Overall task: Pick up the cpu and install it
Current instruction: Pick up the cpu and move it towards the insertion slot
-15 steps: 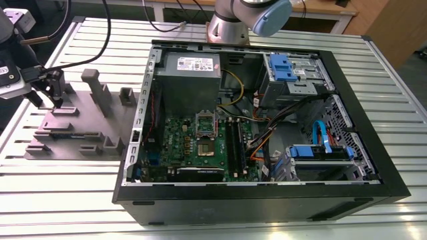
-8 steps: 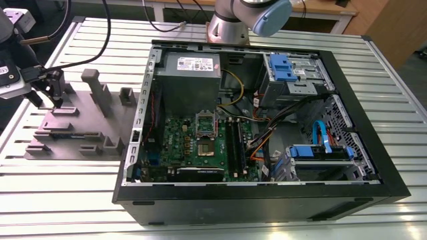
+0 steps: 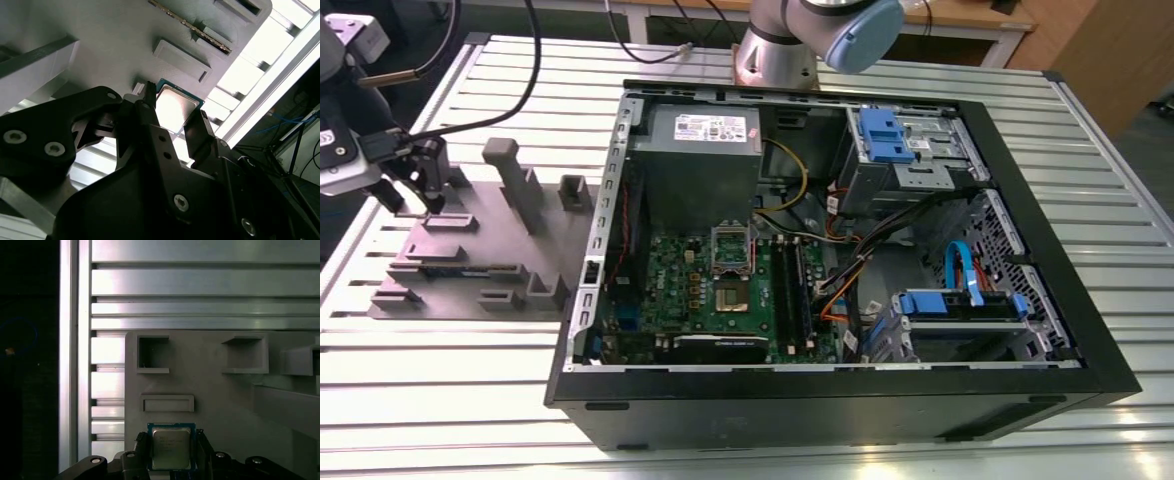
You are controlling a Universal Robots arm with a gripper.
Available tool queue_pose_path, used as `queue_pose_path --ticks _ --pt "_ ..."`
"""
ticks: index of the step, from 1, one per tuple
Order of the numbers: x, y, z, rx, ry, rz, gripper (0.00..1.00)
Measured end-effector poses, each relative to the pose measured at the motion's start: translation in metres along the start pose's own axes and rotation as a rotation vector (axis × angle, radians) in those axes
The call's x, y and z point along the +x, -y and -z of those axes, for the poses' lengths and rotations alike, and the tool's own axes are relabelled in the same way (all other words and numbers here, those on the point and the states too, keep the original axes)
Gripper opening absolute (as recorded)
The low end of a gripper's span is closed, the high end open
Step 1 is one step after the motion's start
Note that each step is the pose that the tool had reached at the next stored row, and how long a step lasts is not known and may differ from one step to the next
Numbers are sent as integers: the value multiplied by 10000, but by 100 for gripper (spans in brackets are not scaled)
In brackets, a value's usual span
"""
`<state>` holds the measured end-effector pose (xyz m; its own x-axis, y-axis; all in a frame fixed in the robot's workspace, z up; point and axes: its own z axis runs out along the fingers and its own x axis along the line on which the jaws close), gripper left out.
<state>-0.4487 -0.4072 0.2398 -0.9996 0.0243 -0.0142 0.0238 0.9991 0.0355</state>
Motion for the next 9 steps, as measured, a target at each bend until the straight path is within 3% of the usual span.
queue_pose_path --ticks 9 --pt "0 -1 22 -1 1 0 47"
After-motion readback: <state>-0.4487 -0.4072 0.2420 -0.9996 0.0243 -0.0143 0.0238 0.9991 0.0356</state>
